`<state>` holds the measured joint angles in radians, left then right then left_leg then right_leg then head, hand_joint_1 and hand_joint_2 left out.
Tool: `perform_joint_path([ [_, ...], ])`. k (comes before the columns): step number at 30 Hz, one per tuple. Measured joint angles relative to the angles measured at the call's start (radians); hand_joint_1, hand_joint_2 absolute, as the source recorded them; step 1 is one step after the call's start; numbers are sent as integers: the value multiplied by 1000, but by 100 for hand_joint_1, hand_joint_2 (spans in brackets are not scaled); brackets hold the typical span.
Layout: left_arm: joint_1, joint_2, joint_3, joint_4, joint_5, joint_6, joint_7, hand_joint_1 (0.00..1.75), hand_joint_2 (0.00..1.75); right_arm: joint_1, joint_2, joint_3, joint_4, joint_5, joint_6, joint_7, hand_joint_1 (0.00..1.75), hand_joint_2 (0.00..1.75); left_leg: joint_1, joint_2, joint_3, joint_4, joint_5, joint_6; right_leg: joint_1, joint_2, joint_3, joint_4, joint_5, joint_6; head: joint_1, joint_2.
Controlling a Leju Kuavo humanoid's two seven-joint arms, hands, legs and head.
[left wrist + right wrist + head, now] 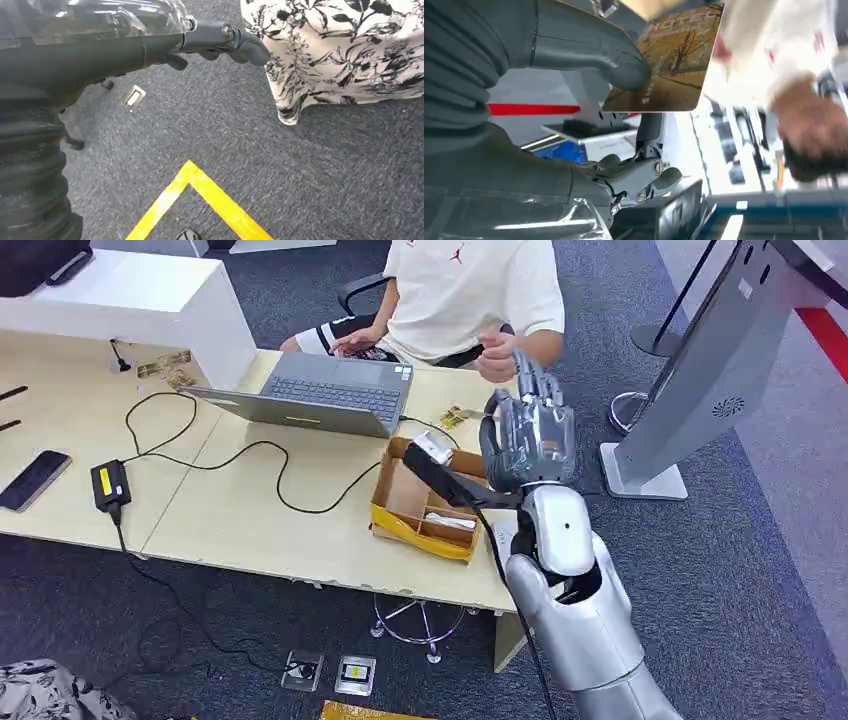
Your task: Pass the card to the sensor for recognition and then transmit it.
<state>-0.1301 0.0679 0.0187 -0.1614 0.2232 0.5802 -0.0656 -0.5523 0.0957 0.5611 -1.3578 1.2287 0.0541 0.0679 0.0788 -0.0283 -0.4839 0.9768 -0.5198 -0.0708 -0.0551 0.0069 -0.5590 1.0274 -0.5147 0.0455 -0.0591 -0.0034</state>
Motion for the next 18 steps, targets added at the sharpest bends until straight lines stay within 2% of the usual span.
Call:
perform_joint_path([
  [4, 0, -5, 0, 0, 0, 6, 11, 0, 175, -40, -3, -36, -136, -18, 3, -19, 175, 175, 0, 0, 0, 0, 0, 0, 0, 0, 0, 0, 0, 0, 0, 0],
  [7, -1, -10, 0, 0, 0, 10, 24, 0, 175, -68, 3, -40, -153, -18, 1, -35, 175, 175, 0, 0, 0, 0, 0, 0, 0, 0, 0, 0, 0, 0, 0, 0],
  [9, -2, -15, 0, 0, -1, 12, 34, 0, 175, -105, 21, -40, -137, -15, -30, -55, 175, 175, 0, 0, -1, 0, 0, 0, 0, 0, 0, 0, 1, 0, 0, 0],
  [12, -6, -21, -1, 0, -1, 14, 44, 0, 175, -176, 56, -38, -45, 5, -102, -78, 175, 175, 0, -1, -1, 0, 1, 1, 0, -1, 1, 1, 1, 0, 1, 0],
  [14, -7, -26, -2, -1, 11, 19, 45, 0, 175, -223, 84, -36, 76, 37, -151, -82, 175, 175, 0, -1, -1, 0, 1, 1, 0, -1, 1, 1, 1, 0, 0, 0],
  [18, -9, -45, -2, -6, 20, 24, 47, 0, 175, -305, 131, -28, 323, 80, -192, -80, 175, 175, 0, -3, -3, 0, 2, 1, 0, -4, 0, 0, 2, 0, 1, 0],
])
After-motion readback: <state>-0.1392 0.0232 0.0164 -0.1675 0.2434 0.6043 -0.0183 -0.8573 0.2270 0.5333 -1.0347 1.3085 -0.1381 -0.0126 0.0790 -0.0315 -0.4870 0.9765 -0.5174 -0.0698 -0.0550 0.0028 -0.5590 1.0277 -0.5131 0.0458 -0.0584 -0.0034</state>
